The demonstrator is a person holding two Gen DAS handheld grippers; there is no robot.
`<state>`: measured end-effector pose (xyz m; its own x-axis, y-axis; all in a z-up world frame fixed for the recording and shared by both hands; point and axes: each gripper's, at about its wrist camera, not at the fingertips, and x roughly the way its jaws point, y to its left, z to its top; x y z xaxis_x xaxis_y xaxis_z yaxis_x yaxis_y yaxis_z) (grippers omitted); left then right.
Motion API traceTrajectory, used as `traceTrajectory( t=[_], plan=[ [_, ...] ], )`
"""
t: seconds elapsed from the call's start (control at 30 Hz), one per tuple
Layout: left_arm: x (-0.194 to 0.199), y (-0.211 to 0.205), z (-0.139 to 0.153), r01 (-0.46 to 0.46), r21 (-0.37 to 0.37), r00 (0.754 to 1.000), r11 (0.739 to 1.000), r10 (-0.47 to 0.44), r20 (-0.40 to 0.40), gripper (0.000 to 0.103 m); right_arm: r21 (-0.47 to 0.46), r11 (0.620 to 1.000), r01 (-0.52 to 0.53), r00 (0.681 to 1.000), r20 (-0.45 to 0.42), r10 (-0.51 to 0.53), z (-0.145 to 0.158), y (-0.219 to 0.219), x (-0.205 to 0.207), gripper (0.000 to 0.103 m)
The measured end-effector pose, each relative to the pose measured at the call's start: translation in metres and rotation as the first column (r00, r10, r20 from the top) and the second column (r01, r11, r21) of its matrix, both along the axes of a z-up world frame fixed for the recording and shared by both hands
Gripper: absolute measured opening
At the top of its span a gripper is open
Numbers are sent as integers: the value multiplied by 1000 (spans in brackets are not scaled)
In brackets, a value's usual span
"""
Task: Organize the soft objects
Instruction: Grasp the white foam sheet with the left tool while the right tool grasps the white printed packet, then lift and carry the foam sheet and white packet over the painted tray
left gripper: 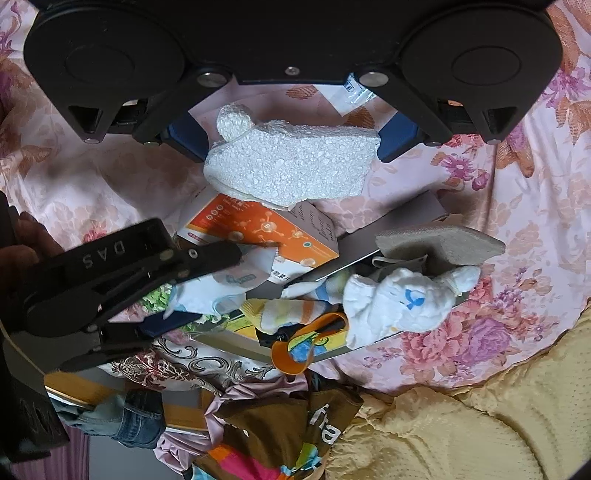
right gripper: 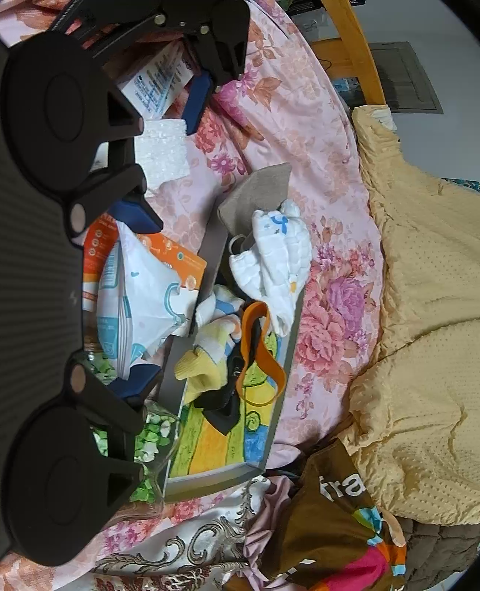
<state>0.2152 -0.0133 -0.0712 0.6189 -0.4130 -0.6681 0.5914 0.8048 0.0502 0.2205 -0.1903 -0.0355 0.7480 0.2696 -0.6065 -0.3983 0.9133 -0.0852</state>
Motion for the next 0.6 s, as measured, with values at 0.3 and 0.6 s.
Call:
traceTrajectory(
  t=[0.3,0.6],
  plan=[
    [1,2,1,-7,-3,1000,1000,7,5,97,-33,999,10,997,-73,-13,-10,0,5,79],
    [-1,6,9,-35,-23,999,999,35,31,97,-7,1000,22,996,-82,-23,-11,-4,7,60]
  ],
)
